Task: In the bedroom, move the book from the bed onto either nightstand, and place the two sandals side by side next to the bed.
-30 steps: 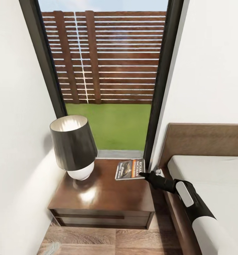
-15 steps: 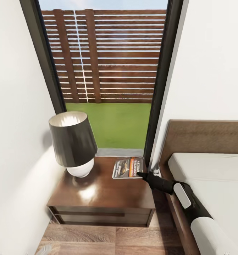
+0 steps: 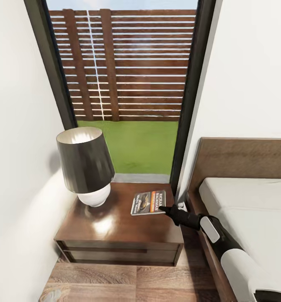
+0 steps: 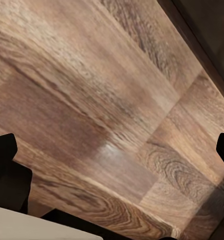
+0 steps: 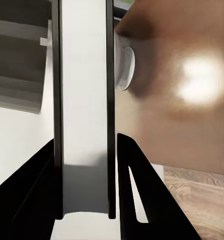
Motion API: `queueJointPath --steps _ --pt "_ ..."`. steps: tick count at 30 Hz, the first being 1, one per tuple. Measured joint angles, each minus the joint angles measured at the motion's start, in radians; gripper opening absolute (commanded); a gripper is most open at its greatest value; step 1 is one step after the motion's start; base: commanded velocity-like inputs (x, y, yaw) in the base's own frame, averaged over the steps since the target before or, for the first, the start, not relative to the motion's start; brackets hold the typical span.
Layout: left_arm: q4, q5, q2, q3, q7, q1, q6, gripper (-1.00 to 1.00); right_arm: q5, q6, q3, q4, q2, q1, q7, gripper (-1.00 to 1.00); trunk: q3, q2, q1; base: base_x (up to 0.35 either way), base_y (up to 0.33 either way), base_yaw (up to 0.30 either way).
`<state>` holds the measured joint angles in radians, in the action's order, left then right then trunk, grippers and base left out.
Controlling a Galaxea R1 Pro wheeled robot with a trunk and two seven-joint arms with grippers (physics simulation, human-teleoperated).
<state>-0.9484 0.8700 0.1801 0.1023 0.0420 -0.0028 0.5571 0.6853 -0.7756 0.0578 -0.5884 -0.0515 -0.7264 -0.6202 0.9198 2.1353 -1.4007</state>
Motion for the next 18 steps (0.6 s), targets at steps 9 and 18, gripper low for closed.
queueJointPath --steps 9,18 --pt "0.001 -0.001 -0.001 -0.002 0.002 0.000 -0.001 1.00 0.000 0.005 -0.001 0.004 -0.001 -0.002 0.000 -1.00 0.028 0.063 -0.035 0.000 0.000 0.000" --pt "0.001 -0.004 -0.002 -0.002 0.008 0.000 -0.005 1.00 0.000 0.006 -0.001 0.004 -0.001 -0.003 0.000 -1.00 0.056 0.126 -0.069 0.000 0.000 0.000"
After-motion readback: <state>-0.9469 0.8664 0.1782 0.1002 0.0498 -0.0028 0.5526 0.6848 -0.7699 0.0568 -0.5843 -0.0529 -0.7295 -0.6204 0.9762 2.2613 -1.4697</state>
